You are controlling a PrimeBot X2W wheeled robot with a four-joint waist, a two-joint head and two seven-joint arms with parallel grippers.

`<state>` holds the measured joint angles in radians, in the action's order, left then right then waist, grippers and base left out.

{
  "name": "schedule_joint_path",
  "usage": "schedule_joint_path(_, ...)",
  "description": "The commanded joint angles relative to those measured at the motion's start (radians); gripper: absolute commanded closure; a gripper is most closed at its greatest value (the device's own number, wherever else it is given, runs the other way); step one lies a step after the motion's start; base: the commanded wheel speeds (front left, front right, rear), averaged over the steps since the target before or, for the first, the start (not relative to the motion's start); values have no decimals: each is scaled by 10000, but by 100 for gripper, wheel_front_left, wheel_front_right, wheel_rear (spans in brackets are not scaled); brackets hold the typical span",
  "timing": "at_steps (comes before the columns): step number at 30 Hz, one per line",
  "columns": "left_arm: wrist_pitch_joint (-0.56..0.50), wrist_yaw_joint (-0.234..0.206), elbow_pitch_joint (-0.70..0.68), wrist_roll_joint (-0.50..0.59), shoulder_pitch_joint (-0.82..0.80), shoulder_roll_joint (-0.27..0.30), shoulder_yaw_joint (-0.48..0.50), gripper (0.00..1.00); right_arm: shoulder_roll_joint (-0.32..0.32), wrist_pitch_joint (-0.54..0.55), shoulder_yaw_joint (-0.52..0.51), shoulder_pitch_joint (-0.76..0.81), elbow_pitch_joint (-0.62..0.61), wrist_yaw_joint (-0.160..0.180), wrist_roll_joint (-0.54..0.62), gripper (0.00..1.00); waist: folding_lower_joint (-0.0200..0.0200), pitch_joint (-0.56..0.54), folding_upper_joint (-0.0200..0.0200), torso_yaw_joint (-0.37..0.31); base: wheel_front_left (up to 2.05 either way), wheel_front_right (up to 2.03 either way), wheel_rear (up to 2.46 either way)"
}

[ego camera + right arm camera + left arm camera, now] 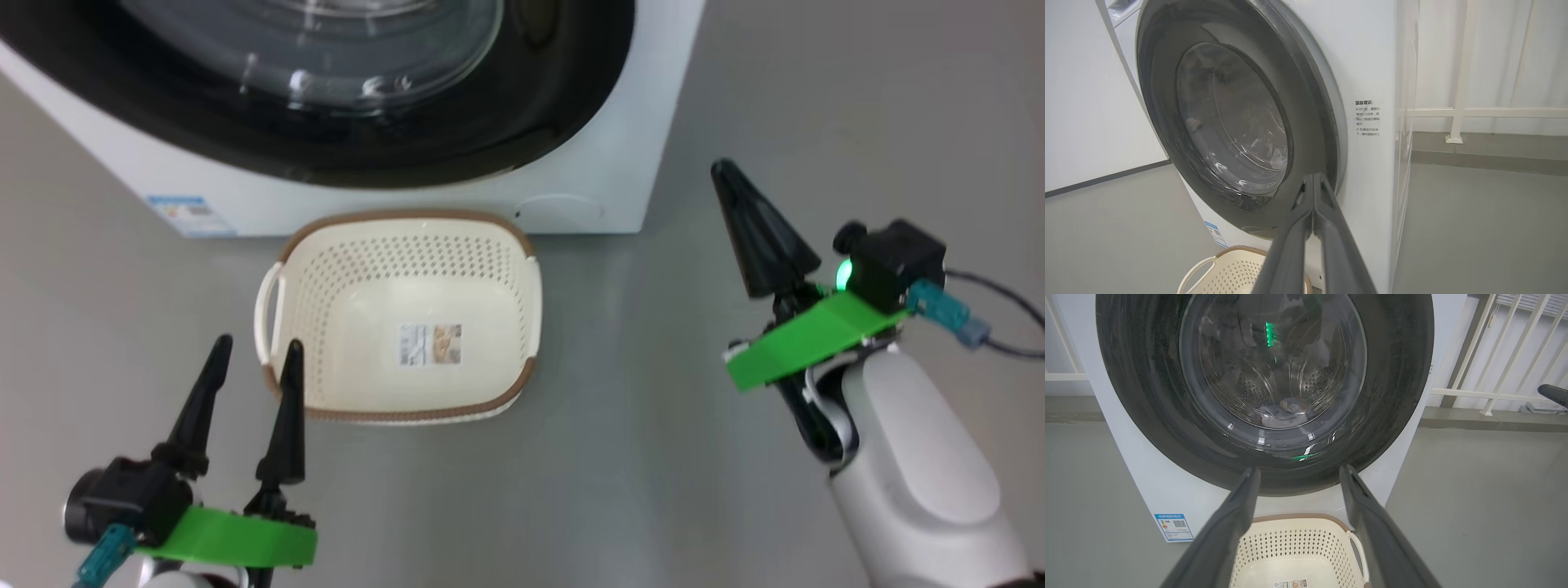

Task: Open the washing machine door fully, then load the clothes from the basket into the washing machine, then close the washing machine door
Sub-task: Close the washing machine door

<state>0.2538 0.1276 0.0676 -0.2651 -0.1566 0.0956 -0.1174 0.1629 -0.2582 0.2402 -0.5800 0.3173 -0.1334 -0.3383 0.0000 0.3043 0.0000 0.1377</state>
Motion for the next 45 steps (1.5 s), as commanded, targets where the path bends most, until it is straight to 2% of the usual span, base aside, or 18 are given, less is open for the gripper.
schedule_joint_path(1, 80, 31, -241, 154, 123, 269, 440, 0, -236, -36, 57, 447, -380, 27, 149, 46, 0, -660, 0, -630, 0, 0, 0)
schedule_joint_path(2, 80, 31, -232, 166, 207, 277, 497, 0, -280, -36, -3, 636, -438, 27, 188, 13, 0, -767, 0, -721, 0, 0, 0)
schedule_joint_path(3, 80, 31, -226, 189, 299, 271, 553, 0, -302, -36, -38, 816, -483, 27, 251, 0, 0, -875, 0, -809, 0, 0, 0)
schedule_joint_path(18, 80, 31, -174, 841, 1579, -84, 1632, 0, -634, -36, -865, 3334, -1390, 27, 957, 0, 0, -2163, 0, -1713, 0, 0, 0)
schedule_joint_path(30, 80, 31, -431, 1253, 2493, -361, 2122, 0, -787, -36, -1462, 4934, -1917, 27, 1245, 0, 0, -2961, 0, -1794, 0, 0, 0)
schedule_joint_path(45, 80, 17, -478, 1341, 2906, -444, 2191, 0, -987, -36, -1818, 5521, -2097, 27, 1385, 0, 0, -3284, 0, -1654, 0, 0, 0)
